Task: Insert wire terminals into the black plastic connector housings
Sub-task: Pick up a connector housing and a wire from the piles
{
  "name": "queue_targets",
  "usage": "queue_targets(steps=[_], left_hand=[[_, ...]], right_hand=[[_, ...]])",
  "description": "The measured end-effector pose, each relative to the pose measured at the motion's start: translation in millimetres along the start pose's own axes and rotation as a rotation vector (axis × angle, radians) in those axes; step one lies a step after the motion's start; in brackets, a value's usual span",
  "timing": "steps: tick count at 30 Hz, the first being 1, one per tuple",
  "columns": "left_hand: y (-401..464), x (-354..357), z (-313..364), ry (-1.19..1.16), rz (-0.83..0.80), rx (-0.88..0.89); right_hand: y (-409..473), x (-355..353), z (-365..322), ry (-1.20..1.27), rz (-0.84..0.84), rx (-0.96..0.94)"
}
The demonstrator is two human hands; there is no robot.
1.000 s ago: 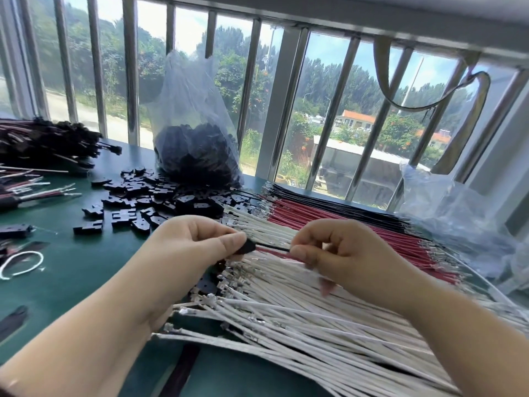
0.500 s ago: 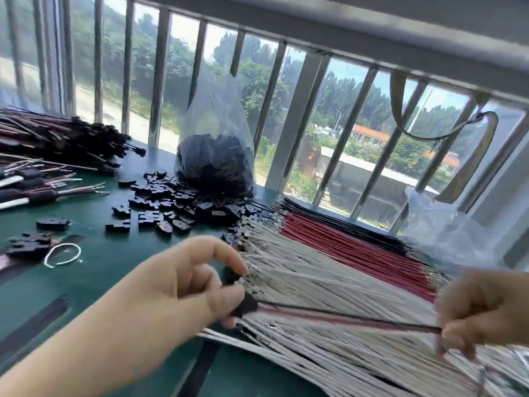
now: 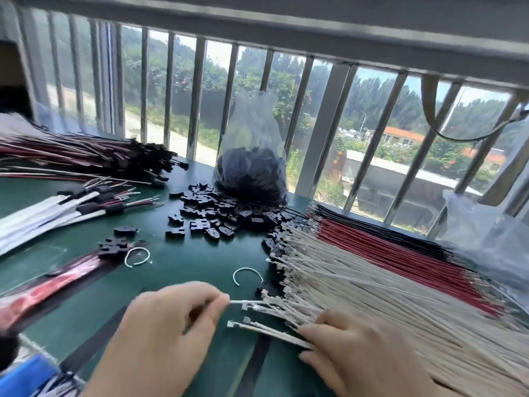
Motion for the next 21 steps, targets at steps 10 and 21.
queue_targets(steps=[10, 21], left_hand=[[126.1, 37.8, -61.4, 0.773, -0.361, -0.208], [123.1, 45.4, -71.7, 0.448, -0.226, -0.160]], right_hand=[[1.3, 20.7, -14.8, -0.124, 0.074, -0.014], [-2.6, 13.1, -2.6, 0.153, 0.238, 0.074]])
Point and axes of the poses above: each hand's wrist, its own y-axis towards the middle knuckle, its own x-axis out of the palm, z = x × y, the point moved 1 cm from there along y, towards the middle knuckle, and after that the axes turned 14 degrees about -y, right-handed, at the moved point
